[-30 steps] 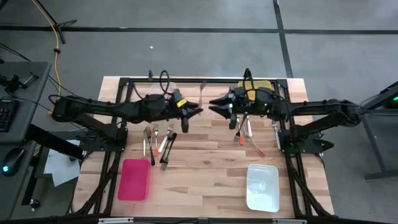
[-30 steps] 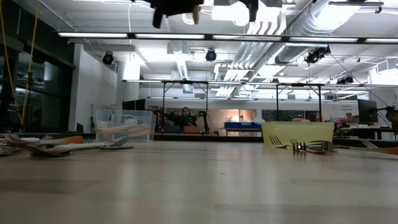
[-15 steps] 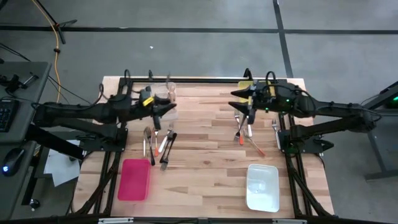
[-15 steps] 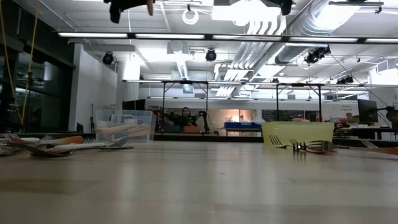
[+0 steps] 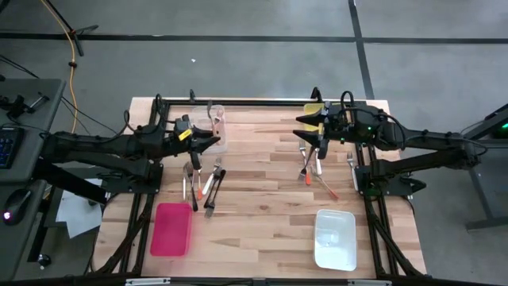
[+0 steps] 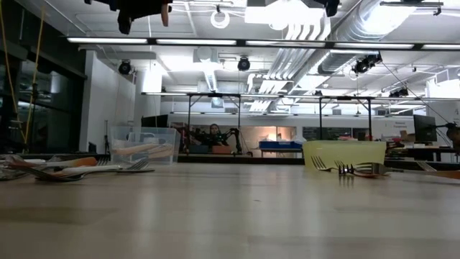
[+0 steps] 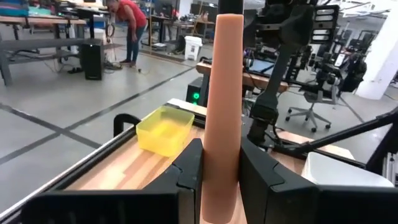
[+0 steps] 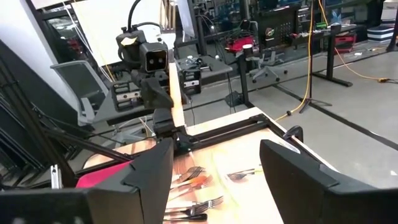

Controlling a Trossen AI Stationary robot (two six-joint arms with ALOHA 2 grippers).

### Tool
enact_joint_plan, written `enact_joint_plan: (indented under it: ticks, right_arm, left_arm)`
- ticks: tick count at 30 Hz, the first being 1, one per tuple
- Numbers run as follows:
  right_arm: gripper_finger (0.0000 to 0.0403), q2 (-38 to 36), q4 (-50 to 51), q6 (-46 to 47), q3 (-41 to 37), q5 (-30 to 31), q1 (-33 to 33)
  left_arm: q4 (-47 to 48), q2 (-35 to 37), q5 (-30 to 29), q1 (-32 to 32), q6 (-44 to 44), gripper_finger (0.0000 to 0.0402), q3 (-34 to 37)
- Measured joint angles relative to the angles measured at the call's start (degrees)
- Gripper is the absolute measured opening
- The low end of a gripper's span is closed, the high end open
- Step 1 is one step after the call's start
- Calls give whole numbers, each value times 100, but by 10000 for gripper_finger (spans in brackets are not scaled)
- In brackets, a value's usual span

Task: Sort silverware by color (type)
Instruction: Put the orange fork into the transparent bin

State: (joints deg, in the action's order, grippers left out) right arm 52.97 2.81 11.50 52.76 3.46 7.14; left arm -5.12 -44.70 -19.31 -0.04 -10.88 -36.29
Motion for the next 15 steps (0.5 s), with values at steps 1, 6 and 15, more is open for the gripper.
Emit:
enact_joint_plan:
  ticks: [1,6,15]
  right_arm:
    - [225,0,0,0,-1,0,0]
    - [225,0,104,7,0,2,0]
    - [225,133,201,55,-1,4,0]
  left_arm:
    - [1,-1,-59,47,-1,51,0]
    - [591,-9,-489,710,-308,51,-7]
    - [2730,-830,527,2489,-1114,51,-70]
